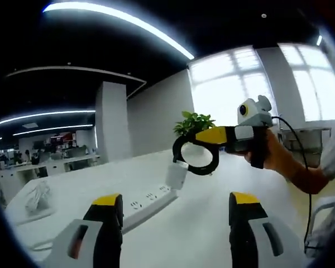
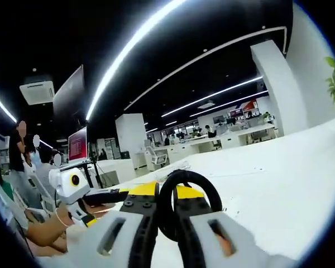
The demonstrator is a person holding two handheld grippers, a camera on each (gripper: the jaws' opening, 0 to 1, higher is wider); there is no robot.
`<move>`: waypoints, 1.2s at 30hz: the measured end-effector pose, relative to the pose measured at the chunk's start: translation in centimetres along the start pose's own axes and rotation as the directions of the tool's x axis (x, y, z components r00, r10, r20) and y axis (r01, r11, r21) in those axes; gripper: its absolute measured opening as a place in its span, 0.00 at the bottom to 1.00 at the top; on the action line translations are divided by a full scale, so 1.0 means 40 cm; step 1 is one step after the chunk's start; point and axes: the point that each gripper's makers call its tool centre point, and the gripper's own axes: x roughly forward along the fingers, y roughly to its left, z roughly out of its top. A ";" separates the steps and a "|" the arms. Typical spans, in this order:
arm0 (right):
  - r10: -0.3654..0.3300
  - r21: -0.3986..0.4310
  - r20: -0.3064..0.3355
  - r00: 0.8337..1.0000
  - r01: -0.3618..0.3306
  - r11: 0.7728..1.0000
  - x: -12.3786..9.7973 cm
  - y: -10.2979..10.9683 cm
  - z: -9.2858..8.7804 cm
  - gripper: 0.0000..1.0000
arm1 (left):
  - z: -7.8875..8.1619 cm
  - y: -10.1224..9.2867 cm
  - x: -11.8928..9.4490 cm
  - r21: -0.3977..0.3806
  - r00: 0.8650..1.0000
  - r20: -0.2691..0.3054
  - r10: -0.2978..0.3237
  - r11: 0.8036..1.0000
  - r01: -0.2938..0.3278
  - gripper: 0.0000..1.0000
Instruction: Straighten the power strip on the desk, plug the charger into it
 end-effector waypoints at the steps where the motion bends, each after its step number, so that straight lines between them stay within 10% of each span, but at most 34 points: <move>1: 0.003 0.002 0.000 1.000 -0.003 1.000 0.000 0.001 0.001 0.08 | 0.000 0.003 0.003 0.004 1.000 -0.001 0.004 1.000 -0.004 0.79; 36: 0.083 0.029 -0.017 0.996 -0.082 0.996 0.043 0.077 0.002 0.08 | 0.021 0.016 0.159 0.126 1.000 -0.016 0.016 0.992 -0.014 0.79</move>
